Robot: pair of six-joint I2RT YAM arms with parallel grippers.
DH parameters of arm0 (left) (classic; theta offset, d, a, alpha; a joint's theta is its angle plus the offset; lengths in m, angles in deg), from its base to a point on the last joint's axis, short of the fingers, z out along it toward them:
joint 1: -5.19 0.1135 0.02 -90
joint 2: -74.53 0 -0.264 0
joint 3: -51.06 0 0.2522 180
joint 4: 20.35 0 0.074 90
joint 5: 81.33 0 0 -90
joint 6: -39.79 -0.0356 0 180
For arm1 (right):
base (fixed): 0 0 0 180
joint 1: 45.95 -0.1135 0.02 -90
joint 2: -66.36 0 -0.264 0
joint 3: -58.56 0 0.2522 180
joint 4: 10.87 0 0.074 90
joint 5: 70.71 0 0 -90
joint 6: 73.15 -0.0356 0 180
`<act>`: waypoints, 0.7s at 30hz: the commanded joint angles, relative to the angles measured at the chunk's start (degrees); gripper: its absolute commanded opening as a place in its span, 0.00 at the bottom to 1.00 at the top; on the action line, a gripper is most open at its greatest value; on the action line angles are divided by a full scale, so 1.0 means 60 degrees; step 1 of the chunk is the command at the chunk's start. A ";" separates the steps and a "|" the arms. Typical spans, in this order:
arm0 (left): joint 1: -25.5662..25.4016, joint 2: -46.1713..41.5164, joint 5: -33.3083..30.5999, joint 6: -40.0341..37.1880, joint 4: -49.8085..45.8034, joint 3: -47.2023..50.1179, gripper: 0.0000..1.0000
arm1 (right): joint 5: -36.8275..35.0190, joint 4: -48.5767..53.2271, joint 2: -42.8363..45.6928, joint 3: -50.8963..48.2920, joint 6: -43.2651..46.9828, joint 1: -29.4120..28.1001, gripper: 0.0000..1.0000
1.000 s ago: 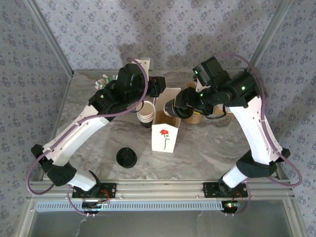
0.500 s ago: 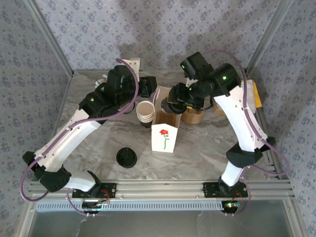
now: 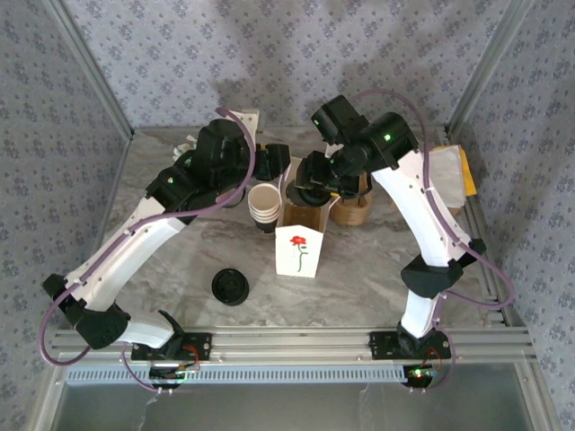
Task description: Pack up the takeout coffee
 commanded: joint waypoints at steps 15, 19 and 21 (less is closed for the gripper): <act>0.0076 0.0762 0.1037 -0.1068 -0.0065 0.0009 0.30 | -0.0434 0.1830 -0.0192 -0.0402 0.0280 -0.0180 0.54; 0.0091 0.0724 0.1036 -0.1095 -0.0217 -0.0076 0.17 | -0.0472 0.1826 -0.0359 -0.0356 0.0285 -0.0219 0.54; 0.0097 0.0683 0.1049 -0.1040 -0.0294 -0.0126 0.10 | -0.0485 0.1826 -0.0508 -0.0272 0.0289 -0.0270 0.54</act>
